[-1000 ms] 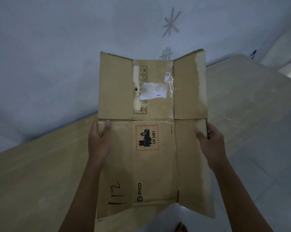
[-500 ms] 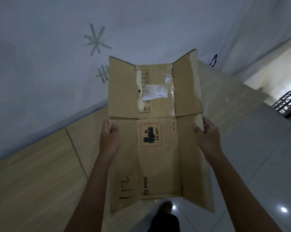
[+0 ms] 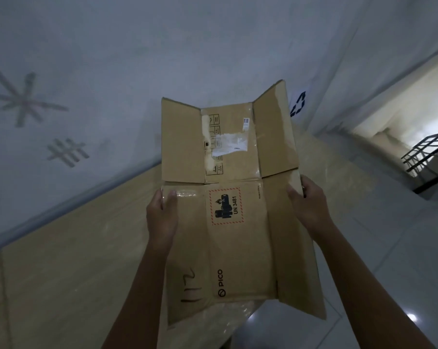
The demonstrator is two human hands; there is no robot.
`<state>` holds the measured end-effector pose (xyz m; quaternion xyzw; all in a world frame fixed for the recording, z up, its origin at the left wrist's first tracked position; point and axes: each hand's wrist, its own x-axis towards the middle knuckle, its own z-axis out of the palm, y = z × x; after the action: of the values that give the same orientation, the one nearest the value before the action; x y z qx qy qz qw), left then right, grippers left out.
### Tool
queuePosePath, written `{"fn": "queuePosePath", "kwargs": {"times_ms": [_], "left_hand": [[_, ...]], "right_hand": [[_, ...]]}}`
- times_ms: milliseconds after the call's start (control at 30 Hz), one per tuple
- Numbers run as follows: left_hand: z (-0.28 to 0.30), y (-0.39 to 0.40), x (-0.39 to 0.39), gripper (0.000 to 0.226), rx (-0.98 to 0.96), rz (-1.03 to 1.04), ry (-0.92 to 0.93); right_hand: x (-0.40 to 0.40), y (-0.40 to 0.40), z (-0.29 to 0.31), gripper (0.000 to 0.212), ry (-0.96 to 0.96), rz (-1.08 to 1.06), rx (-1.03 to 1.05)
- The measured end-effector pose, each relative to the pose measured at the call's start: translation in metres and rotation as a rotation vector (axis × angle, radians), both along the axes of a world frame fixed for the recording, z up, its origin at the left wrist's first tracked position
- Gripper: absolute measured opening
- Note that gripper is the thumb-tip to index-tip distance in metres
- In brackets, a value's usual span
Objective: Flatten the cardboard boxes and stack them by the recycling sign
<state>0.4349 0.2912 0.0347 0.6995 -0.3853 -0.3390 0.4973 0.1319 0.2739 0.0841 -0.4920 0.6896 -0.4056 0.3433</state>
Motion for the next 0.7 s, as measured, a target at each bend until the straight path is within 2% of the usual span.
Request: {"fn": "queuePosePath", "kwargs": {"times_ms": [200,500,700], "left_hand": [[-0.008,-0.076,-0.127,0.025,-0.019,-0.006,0.017],[-0.008,-0.191,-0.386,0.020,-0.043,-0.063,0.025],[-0.013,-0.269,-0.526,0.022,-0.034,-0.125,0.074]], "right_hand": [[-0.125,-0.074,-0.016,0.022,0.005,-0.031,-0.005],[-0.391,-0.177,-0.015,0.027,0.054,-0.061,0.009],[-0.537,-0.241,-0.014,0.024,0.059,-0.134,0.031]]}}
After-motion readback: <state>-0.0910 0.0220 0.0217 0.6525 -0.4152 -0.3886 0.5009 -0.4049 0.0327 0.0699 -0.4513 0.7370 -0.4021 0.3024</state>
